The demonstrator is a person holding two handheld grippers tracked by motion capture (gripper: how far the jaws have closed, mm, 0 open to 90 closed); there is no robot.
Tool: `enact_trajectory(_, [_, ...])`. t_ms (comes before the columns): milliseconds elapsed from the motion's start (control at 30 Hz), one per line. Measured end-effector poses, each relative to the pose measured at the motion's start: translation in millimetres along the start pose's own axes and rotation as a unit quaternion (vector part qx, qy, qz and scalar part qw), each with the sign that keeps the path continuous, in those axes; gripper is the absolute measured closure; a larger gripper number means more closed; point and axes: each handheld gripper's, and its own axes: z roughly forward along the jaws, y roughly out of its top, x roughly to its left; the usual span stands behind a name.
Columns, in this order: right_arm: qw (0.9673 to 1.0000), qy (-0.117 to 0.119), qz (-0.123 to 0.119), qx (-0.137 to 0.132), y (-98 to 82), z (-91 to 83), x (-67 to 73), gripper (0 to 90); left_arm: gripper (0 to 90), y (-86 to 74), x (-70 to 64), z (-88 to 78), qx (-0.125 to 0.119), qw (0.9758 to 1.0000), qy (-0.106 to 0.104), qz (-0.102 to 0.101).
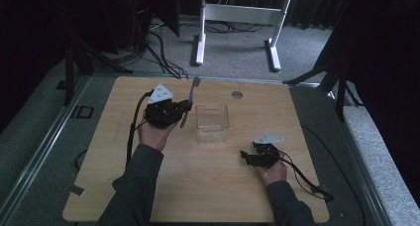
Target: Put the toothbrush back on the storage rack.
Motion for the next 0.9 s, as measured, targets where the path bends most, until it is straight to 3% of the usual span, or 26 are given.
enact_trajectory(900, [1.0,-0.001,0.001,0.0,0.0,0.0,0.2,31.4,82.5,10.0,-12.0,19.9,-0.026,0.9994,-0.024,0.004])
